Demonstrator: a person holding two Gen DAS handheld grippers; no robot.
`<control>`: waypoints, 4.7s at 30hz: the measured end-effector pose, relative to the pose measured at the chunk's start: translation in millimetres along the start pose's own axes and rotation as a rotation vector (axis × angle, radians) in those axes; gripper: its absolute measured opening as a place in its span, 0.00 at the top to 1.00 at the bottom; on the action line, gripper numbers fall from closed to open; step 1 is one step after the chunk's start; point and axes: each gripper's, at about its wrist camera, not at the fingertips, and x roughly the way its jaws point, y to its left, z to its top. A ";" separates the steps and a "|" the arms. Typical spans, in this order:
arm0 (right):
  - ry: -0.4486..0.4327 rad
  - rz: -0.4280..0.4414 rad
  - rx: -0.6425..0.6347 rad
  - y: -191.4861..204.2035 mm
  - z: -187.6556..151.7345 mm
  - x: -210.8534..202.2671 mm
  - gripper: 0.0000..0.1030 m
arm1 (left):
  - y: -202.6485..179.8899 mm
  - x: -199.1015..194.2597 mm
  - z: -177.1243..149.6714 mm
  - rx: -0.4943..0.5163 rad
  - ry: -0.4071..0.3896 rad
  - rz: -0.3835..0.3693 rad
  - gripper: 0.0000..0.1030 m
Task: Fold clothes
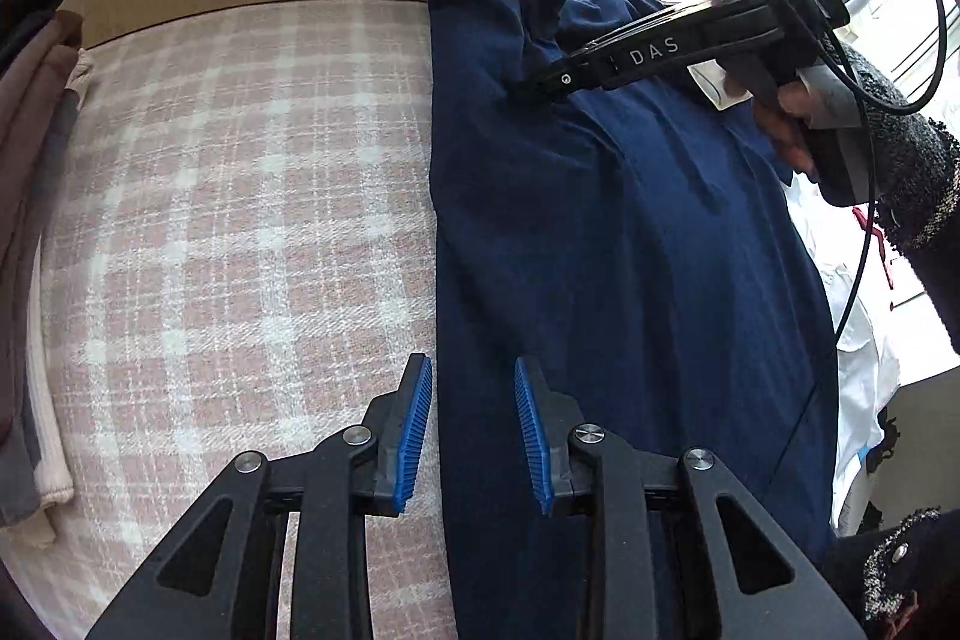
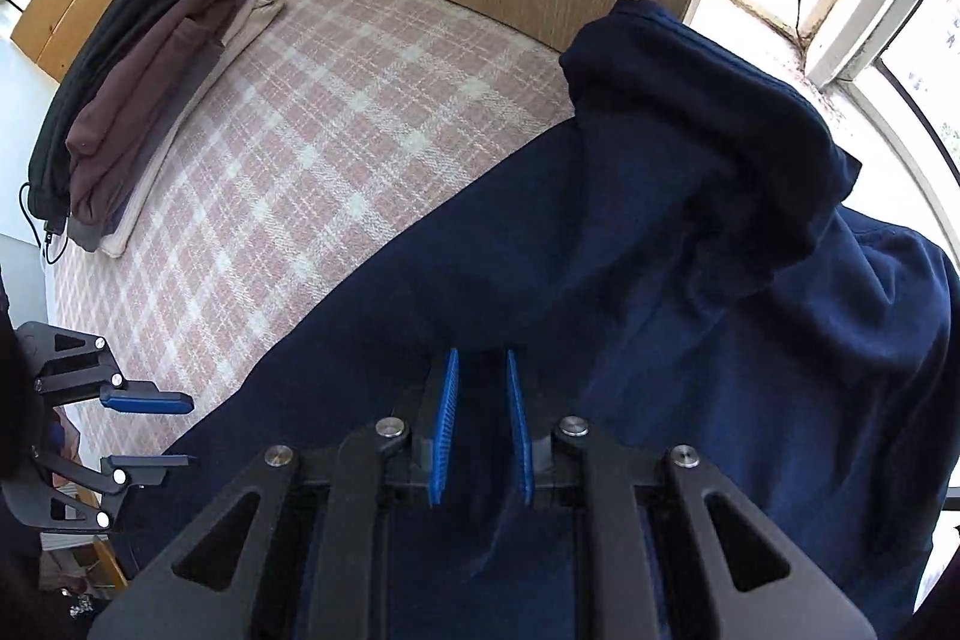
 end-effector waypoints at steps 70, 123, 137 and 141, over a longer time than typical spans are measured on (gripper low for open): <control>-0.060 0.321 0.155 291.8 -343.8 -30.5 0.54 | -74.3 -151.2 -324.8 0.049 0.077 0.014 0.76; -0.286 0.150 0.487 31.5 -525.4 -217.9 0.70 | -428.6 23.5 -239.3 0.589 0.180 -0.242 0.61; -0.497 -0.121 0.344 -126.4 -332.1 -345.5 0.50 | -329.1 -129.1 -10.5 0.329 -0.180 -0.062 0.53; -0.399 -0.209 0.364 -177.0 -309.7 -297.6 0.45 | -300.3 -114.8 27.2 0.301 -0.199 0.000 0.53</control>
